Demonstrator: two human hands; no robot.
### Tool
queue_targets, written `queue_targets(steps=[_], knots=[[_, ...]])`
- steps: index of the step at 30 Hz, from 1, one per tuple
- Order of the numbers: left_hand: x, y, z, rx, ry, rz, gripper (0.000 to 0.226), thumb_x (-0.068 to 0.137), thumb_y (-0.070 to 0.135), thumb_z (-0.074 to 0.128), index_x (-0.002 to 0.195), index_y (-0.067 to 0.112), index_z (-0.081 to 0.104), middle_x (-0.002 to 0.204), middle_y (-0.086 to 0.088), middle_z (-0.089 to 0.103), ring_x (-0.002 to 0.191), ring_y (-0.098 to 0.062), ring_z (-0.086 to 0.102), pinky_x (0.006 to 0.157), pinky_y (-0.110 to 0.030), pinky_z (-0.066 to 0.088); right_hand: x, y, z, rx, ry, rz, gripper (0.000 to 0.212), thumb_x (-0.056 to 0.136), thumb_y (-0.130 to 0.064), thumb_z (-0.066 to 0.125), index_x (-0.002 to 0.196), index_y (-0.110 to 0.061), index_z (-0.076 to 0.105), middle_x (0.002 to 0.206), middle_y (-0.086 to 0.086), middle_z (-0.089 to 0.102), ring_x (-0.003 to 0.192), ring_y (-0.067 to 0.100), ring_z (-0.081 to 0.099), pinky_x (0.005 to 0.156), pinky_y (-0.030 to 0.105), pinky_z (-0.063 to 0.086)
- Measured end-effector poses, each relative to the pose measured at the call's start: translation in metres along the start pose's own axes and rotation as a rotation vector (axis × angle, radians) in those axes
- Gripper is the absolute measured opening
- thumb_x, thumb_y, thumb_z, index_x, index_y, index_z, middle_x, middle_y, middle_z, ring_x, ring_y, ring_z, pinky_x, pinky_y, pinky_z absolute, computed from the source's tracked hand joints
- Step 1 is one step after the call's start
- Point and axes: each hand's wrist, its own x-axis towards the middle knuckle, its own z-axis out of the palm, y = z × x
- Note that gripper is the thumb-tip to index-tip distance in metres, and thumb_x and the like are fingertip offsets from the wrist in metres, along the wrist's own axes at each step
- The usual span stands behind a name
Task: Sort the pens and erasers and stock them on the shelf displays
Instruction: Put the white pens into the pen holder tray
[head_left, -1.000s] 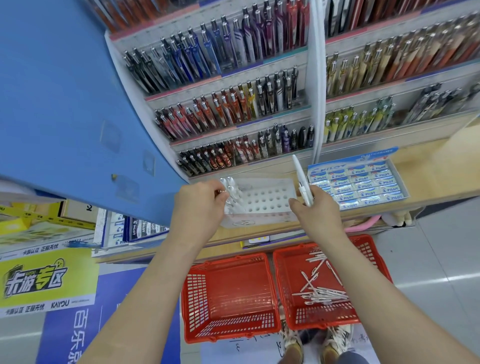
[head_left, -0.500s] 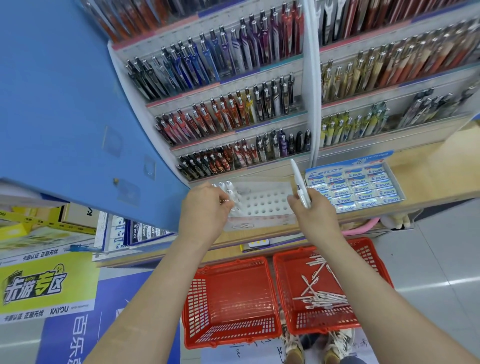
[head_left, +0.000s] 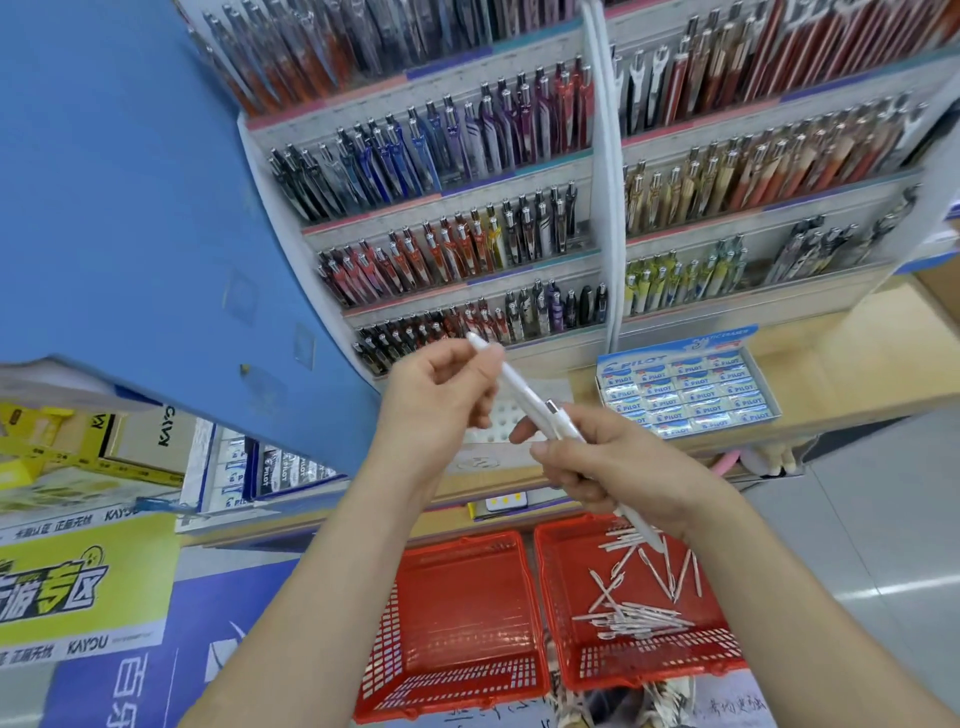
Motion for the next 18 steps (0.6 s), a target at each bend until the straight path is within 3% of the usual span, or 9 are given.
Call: queue_targets(steps=[4,7,10,15,18], knots=[[-0.006,0.017,-0.017,-0.188,0.159,0.069,0.007,0.088,0.008,0.063,0.085,0.003,0.066,0.063,-0.007,0.065,0.054,-0.015,0.061,0.054,-0.022,0.053,-0.001,0.007,-0.001,0.226,0.16,0.022,0.02,0.092,-0.018,0.058,0.108,-0.007,0.06,0.054,-0.003,0.036,0.043,0.009,0.025,0.038,0.018,0.018],[-0.019,0.016,-0.019,-0.231,0.148,0.076,0.005,0.086,0.001,0.062,0.087,0.003,0.066,0.068,-0.012,0.069,0.062,-0.02,0.066,0.06,-0.024,0.057,-0.001,0.005,0.007,0.5,0.257,-0.087,0.032,0.082,-0.028,0.064,0.105,-0.005,0.062,0.055,-0.003,0.039,0.04,0.006,0.025,0.035,0.016,0.018],[-0.037,0.002,-0.007,-0.215,0.113,0.037,0.007,0.083,-0.003,0.063,0.085,0.004,0.066,0.071,-0.015,0.071,0.065,-0.022,0.069,0.061,-0.025,0.057,0.004,-0.009,0.026,0.668,0.245,-0.218,0.032,0.078,-0.026,0.065,0.102,-0.006,0.062,0.067,-0.002,0.051,0.041,0.004,0.028,0.033,0.014,0.02],[-0.05,-0.013,-0.001,-0.072,0.03,0.002,0.005,0.081,0.002,0.069,0.084,0.005,0.066,0.079,-0.013,0.073,0.078,-0.028,0.071,0.072,-0.035,0.057,0.009,-0.019,0.037,0.568,0.27,-0.245,0.024,0.079,-0.024,0.063,0.094,-0.006,0.067,0.083,0.011,0.063,0.044,0.005,0.035,0.035,0.014,0.024],[-0.043,-0.006,-0.014,0.005,0.065,0.031,0.006,0.086,0.009,0.064,0.084,0.009,0.07,0.076,-0.007,0.072,0.071,-0.022,0.065,0.067,-0.032,0.057,0.001,-0.019,0.03,0.434,0.179,-0.2,0.021,0.086,-0.023,0.058,0.094,-0.006,0.069,0.074,0.004,0.064,0.045,0.006,0.032,0.036,0.015,0.022]])
